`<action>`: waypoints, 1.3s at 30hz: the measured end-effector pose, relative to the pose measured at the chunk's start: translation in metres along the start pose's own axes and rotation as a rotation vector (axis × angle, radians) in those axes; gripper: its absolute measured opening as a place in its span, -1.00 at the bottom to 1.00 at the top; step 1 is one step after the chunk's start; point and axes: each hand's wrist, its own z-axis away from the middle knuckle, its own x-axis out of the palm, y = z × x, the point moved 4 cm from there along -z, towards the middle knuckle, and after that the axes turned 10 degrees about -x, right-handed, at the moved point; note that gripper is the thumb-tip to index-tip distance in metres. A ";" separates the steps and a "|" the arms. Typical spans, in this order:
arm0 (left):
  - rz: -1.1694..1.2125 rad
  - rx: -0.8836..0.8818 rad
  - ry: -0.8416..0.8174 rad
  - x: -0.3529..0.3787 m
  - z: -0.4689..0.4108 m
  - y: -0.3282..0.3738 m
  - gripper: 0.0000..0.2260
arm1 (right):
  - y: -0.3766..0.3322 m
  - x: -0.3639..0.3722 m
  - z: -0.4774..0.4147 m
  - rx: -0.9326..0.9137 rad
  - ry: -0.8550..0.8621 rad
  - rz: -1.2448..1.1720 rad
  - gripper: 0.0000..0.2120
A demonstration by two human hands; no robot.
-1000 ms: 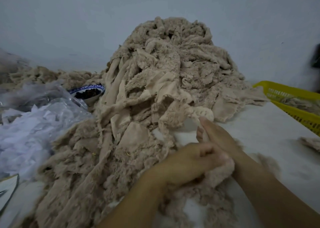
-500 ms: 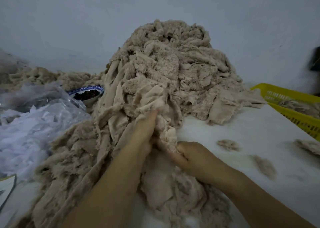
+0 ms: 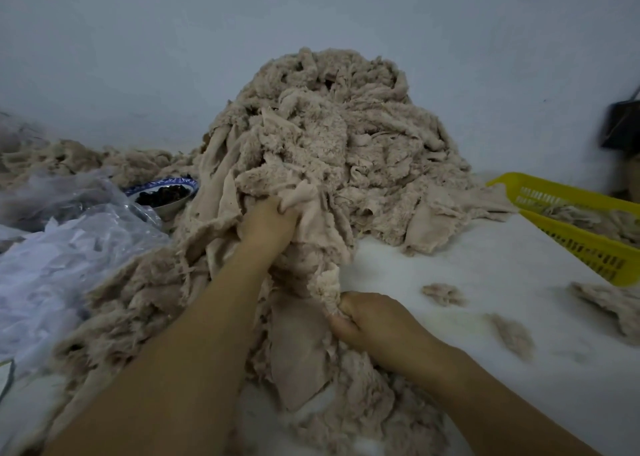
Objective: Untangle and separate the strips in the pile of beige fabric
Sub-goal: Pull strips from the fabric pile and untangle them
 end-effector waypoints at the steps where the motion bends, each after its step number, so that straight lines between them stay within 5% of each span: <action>1: 0.086 0.106 0.049 -0.003 0.011 0.006 -0.75 | 0.003 0.000 0.002 0.017 0.011 -0.027 -0.57; 5: 0.378 0.367 0.056 -0.004 0.070 0.022 -0.68 | 0.017 -0.010 0.006 0.223 0.298 -0.506 -0.66; 7: 0.350 0.371 -0.086 0.008 0.099 0.021 -0.68 | 0.025 -0.017 0.005 0.335 0.497 -0.902 -0.51; 10: 0.284 0.370 -0.354 0.032 0.127 0.016 -0.73 | 0.024 -0.021 0.005 0.271 0.473 -1.273 -0.38; 15: 0.237 0.424 -0.496 0.046 0.136 0.010 -0.66 | 0.032 -0.024 0.007 0.394 0.599 -1.118 -0.74; 18: 0.376 0.292 -0.302 0.045 0.132 0.001 -0.55 | 0.045 -0.035 0.010 0.477 0.898 -1.119 -0.69; 22: 1.067 -0.250 0.151 0.014 0.093 -0.033 -0.65 | 0.074 -0.051 0.027 0.635 1.116 -1.066 -0.66; 24: 1.217 -0.359 0.295 -0.003 0.072 -0.057 -0.68 | 0.075 -0.053 0.029 0.620 1.093 -1.025 -0.70; 27: 0.723 -0.358 0.315 -0.003 0.060 -0.071 -0.59 | 0.057 -0.050 0.023 0.508 0.957 -0.970 -0.78; 30: 0.288 0.034 0.510 -0.002 0.083 -0.041 -0.46 | 0.036 -0.046 0.020 0.406 0.792 -0.790 -0.79; 32: 0.224 0.360 0.548 0.002 0.100 -0.017 -0.52 | 0.021 -0.045 0.017 0.324 0.734 -0.777 -0.76; 34: 0.325 0.409 0.261 0.016 0.108 -0.006 -0.67 | 0.009 -0.044 0.013 0.264 0.683 -0.735 -0.71; 36: 0.460 0.211 -0.093 0.034 0.111 -0.006 -0.67 | 0.005 -0.038 0.010 0.232 0.618 -0.715 -0.74; 39: 0.730 -0.080 -0.362 0.047 0.108 -0.019 -0.76 | 0.002 -0.024 0.007 0.245 0.409 -0.687 -0.55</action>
